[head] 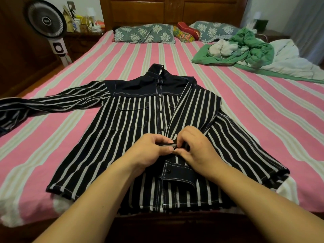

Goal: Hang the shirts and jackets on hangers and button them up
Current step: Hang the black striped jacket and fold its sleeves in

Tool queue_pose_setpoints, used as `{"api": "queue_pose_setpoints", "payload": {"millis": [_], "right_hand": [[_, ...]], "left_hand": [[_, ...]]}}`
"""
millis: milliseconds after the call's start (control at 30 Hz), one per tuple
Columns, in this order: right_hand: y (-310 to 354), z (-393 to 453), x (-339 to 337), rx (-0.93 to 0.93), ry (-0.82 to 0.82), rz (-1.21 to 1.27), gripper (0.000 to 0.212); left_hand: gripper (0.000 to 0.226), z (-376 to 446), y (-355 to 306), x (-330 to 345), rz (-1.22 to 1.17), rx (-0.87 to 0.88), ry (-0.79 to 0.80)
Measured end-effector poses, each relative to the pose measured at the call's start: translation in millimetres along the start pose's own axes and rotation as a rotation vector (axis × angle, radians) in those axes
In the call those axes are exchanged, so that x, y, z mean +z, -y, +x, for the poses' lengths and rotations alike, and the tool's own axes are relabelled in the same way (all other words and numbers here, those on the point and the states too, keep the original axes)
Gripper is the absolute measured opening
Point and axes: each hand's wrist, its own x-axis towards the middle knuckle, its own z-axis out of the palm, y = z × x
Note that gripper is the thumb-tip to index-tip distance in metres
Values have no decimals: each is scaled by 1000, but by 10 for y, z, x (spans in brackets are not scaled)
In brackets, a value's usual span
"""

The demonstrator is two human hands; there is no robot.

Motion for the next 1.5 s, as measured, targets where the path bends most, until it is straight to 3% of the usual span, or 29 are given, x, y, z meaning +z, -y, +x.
{"api": "queue_pose_setpoints", "payload": {"millis": [200,367,467,633,867,1000,1167,1400,1500], "right_hand": [[-24,18,16,34,29,82,30],[-60,48,26,55,71,98,19],[-52,64,47,76,101,71,19],[-83,148,22,111,196,52,18],[-102,190,54,195,183,188,12],[-98,193,85,219,175,164,8],[-89,182,77,209,165,123,17],[-95,186,75,226,187,172,11],[-94,191,77,210,202,177,19]], "left_hand": [[14,22,51,-34,156,97,-56],[1,11,37,19,221,134,-105],[5,47,38,49,316,123,-182],[8,93,36,33,389,153,-169],[24,139,75,-91,147,96,-93],[38,144,98,-15,494,229,-244],[30,158,165,62,616,389,-368],[25,107,160,30,490,413,-323],[23,108,152,1,473,427,-287]]}}
